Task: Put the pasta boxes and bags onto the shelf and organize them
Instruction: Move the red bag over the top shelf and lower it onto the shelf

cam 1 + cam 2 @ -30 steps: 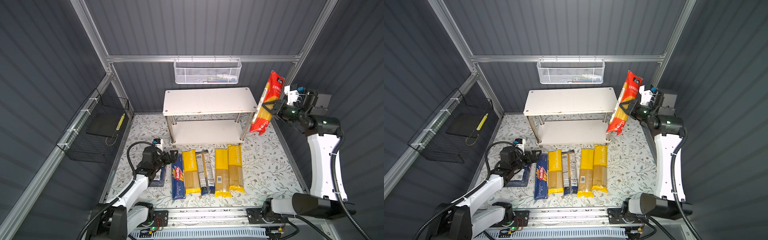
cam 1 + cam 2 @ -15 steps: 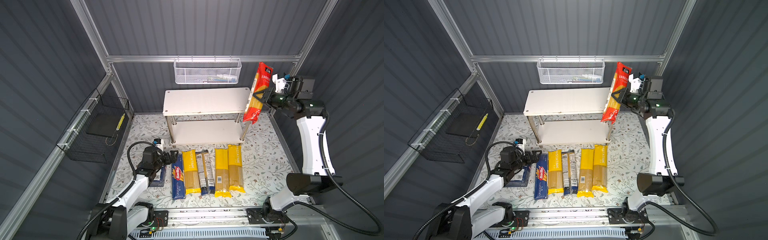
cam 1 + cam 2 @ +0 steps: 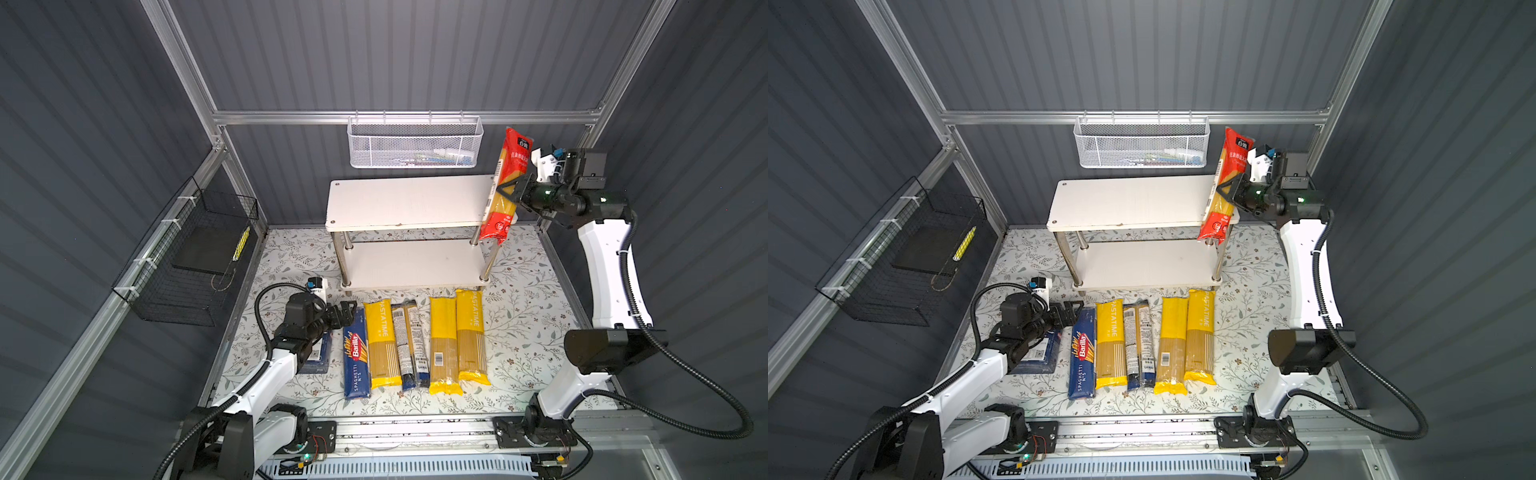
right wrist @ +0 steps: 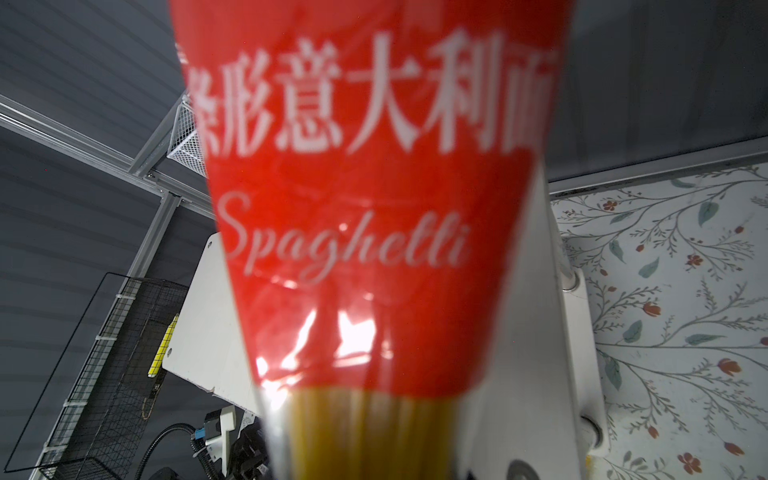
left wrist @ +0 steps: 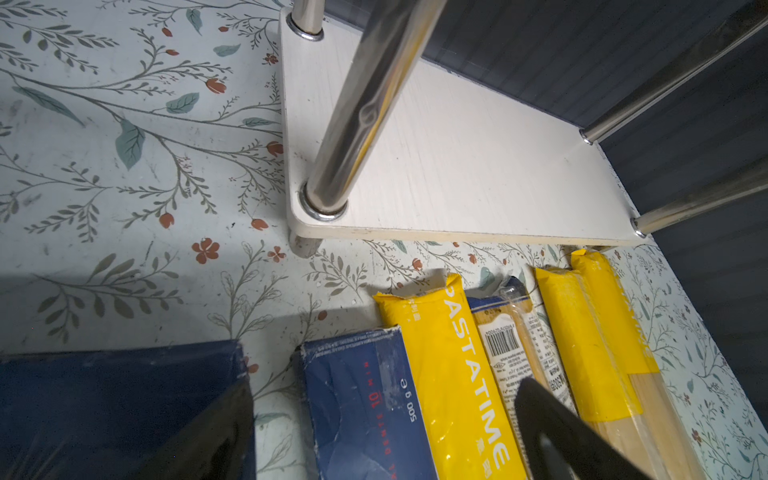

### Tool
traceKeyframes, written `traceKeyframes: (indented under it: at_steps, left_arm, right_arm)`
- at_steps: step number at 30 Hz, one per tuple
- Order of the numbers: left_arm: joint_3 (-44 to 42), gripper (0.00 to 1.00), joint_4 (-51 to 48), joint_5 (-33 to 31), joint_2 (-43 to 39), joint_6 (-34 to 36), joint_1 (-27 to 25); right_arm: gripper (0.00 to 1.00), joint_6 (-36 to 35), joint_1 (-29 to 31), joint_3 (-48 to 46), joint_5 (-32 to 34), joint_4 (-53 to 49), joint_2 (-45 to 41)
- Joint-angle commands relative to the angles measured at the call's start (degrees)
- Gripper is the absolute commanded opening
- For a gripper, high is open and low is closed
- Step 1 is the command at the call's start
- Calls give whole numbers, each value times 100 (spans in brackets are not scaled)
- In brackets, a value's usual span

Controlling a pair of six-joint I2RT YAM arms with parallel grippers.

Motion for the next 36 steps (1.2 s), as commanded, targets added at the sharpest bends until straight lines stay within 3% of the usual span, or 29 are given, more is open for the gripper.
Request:
traceKeyframes:
  at_steps: [1,22,36]
  left_arm:
    - [14,99,-79,46,-192,127,-36]
    - [32,99,-119,59,-205,122,-34]
    - [32,99,-175,20,-276,135,-34]
  right_arm:
    - [9,-167,47,330,187,541,-31]
    - [32,-462,227,670,914,93,246]
    - [39,-423,414,794,1145,49,432]
